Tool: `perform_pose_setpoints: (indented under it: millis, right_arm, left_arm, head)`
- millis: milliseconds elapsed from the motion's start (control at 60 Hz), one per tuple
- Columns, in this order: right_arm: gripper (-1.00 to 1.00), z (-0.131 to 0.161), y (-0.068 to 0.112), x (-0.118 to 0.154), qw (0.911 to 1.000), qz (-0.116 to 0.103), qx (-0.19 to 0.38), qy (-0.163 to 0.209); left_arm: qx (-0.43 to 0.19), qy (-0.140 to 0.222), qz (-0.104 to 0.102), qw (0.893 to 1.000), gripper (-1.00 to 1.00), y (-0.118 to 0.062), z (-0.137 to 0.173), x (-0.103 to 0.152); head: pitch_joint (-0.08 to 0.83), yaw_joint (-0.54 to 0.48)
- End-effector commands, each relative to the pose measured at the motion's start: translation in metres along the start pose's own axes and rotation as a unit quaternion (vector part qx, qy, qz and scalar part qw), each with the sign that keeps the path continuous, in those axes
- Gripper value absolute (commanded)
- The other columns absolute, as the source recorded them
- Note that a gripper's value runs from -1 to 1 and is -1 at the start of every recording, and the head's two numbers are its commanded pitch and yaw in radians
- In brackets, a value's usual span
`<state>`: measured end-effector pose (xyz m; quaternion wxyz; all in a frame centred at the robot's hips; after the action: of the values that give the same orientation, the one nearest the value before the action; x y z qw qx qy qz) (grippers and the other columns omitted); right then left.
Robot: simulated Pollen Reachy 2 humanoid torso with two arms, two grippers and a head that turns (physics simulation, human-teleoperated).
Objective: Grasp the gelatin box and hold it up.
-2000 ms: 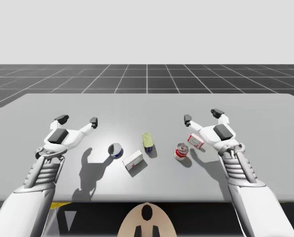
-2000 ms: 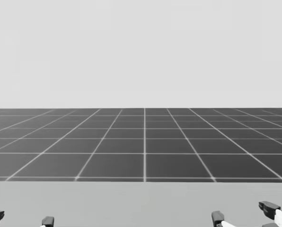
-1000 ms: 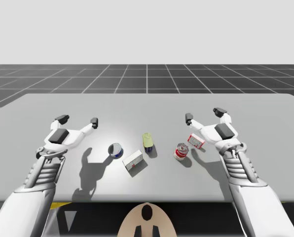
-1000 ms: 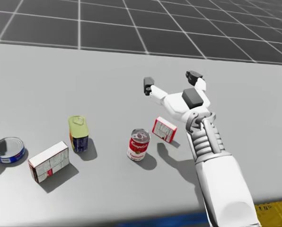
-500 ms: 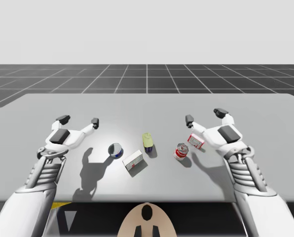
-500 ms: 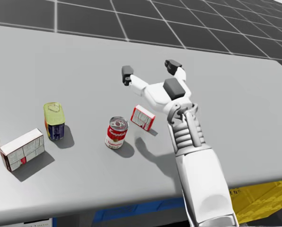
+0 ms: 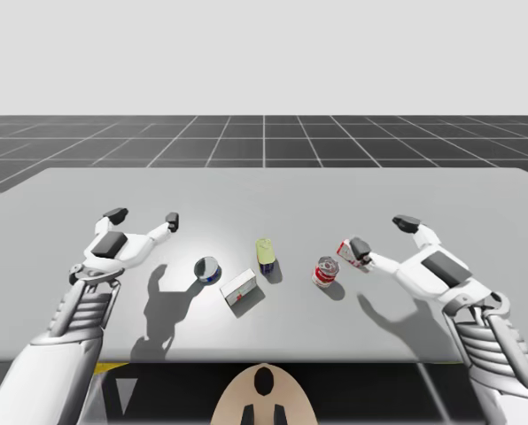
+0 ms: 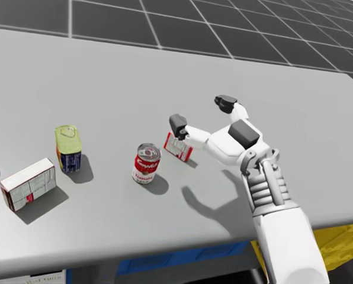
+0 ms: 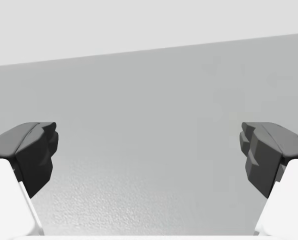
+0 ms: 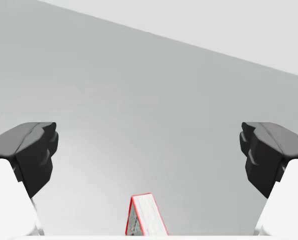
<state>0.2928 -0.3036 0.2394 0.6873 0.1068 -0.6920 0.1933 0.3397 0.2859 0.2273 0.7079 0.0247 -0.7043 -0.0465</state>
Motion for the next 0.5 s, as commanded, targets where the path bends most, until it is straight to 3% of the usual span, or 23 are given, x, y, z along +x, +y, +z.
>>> perform_pose_setpoints:
  millis: [17, 200, 500]
  right_arm:
    - [-1.0, 0.013, -0.014, -0.018, 0.998, -0.022, 0.055, 0.023]
    - [-1.0, 0.015, -0.028, -0.042, 0.9935, -0.03, 0.094, 0.056]
    - [-1.0, 0.01, -0.039, -0.084, 0.9883, -0.048, 0.103, 0.101]
  left_arm:
    - [-0.002, 0.003, 0.0, 1.0, -1.0, 0.0, -0.001, -0.001]
    - [-0.002, 0.003, 0.002, 1.0, -1.0, 0.0, -0.001, -0.001]
    - [-0.001, 0.002, 0.003, 1.0, -1.0, -0.001, -0.001, -0.001]
  head:
    - [0.639, -0.37]
    - [0.643, -0.38]
    - [0.652, -0.37]
